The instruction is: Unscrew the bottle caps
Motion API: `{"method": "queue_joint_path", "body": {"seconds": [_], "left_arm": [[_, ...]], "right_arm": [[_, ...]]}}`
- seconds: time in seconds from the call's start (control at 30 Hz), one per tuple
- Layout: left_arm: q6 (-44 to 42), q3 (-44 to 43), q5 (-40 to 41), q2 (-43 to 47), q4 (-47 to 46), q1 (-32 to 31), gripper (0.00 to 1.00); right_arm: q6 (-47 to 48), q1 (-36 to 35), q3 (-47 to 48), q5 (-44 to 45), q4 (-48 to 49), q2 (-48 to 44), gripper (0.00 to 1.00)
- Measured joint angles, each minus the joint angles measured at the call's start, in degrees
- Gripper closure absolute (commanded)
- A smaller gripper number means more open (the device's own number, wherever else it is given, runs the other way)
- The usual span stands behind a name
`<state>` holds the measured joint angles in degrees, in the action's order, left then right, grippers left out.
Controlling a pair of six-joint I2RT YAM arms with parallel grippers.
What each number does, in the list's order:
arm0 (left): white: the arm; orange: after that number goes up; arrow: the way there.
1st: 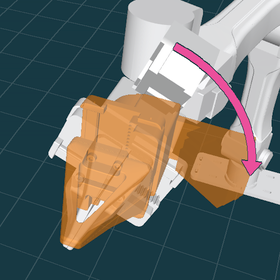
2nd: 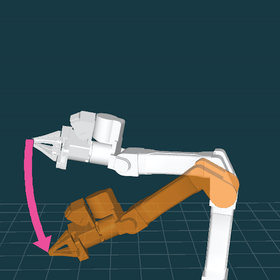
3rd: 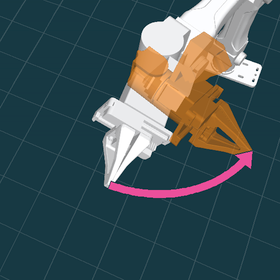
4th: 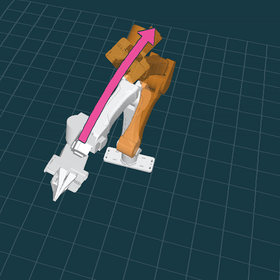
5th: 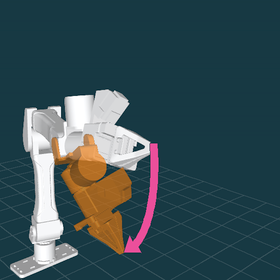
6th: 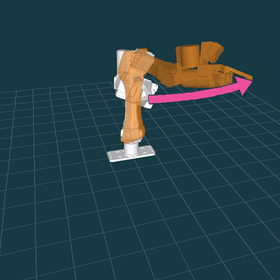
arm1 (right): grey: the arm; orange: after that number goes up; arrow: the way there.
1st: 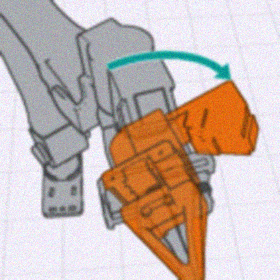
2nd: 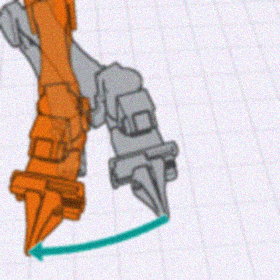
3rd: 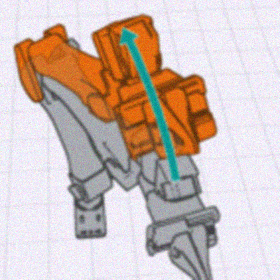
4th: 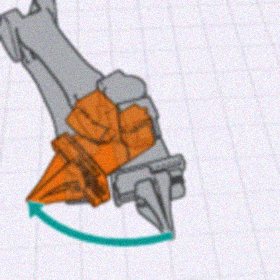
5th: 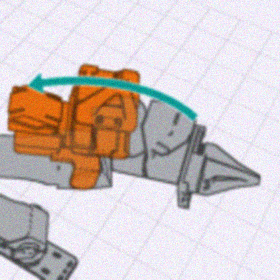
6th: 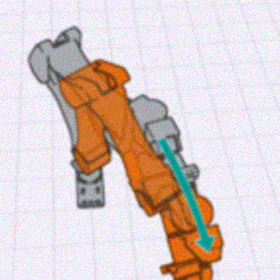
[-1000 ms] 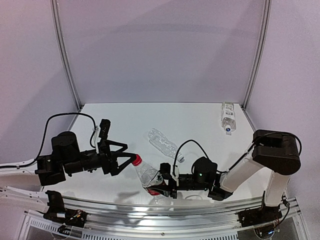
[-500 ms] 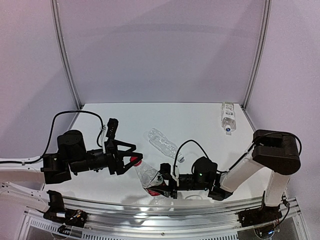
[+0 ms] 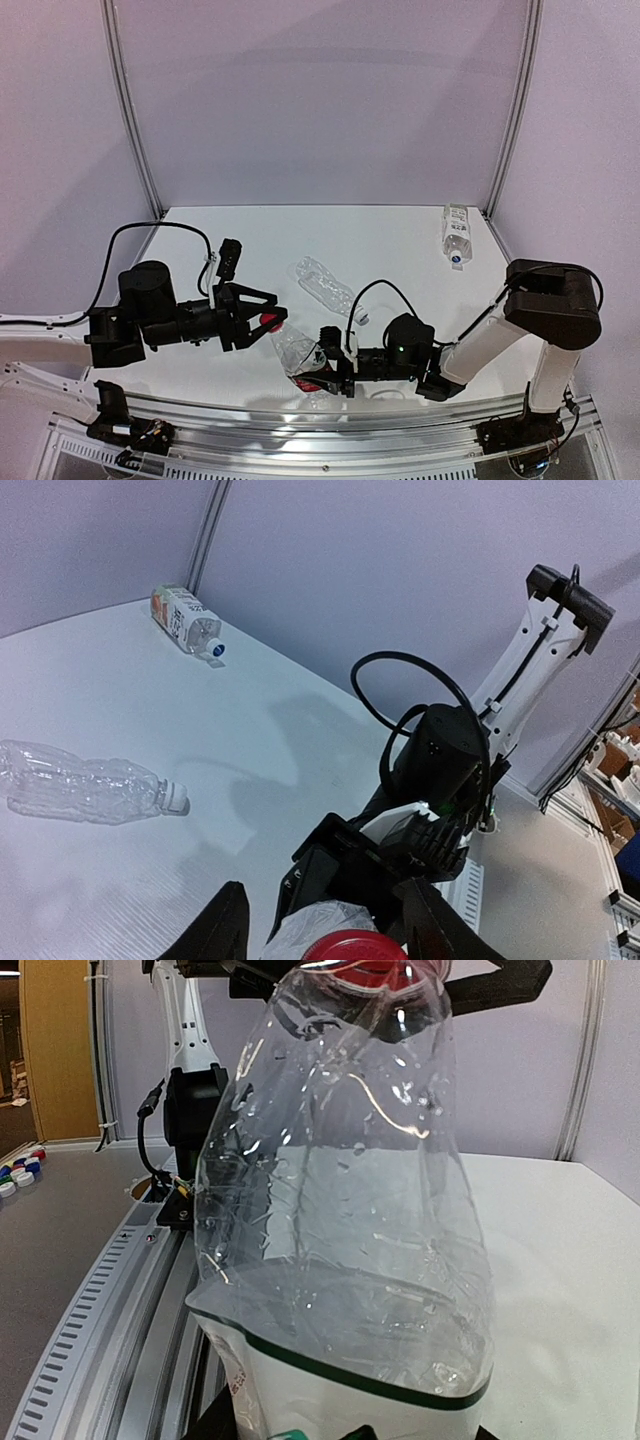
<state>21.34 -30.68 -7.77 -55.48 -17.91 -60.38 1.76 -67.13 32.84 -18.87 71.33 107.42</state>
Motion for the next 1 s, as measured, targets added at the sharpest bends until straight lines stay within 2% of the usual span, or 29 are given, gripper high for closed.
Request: {"method": "queue_joint_path", "body": {"seconds": [0.13, 0.2, 0.43, 0.53, 0.67, 0.77, 0.83, 1.0], "left_arm": [[0.37, -0.42, -0.66, -0.72, -0.09, -0.2, 0.78], [0.63, -0.87, -0.83, -1.14, -0.13, -0.22, 0.87], [2.47, -2.78, 1.75, -2.91, 0.44, -0.83, 0.9], [5.05, -5.03, 7.91, -4.31, 2.43, -1.97, 0.9], [12.11, -9.42, 20.06, -7.58, 7.78, -4.04, 0.89], [16.65, -11.63, 26.25, -9.99, 10.64, -4.35, 0.86], [19.21, -12.35, 29.99, -11.3, 12.04, -4.31, 0.8], [22.8, -12.76, 33.86, -12.48, 14.43, -4.31, 0.41]], "right_arm": [[-0.22, 0.09, 0.0, 0.39, -0.55, 0.02, 0.55], [-0.24, 0.09, 0.0, 0.48, -0.55, 0.0, 0.55], [-0.37, 0.2, 0.0, 3.37, 0.07, 0.0, 0.55], [-0.11, -0.02, 0.0, 8.28, 0.59, 0.02, 0.56], [2.27, -1.49, 0.33, 18.32, -0.15, 0.07, 0.56], [4.63, -3.39, 2.34, 26.88, -1.97, 1.42, 0.56], [6.1, -4.2, 4.26, 31.39, -2.97, 3.06, 0.56], [8.13, -5.14, 5.73, 36.83, -4.66, 4.46, 0.55]]}}
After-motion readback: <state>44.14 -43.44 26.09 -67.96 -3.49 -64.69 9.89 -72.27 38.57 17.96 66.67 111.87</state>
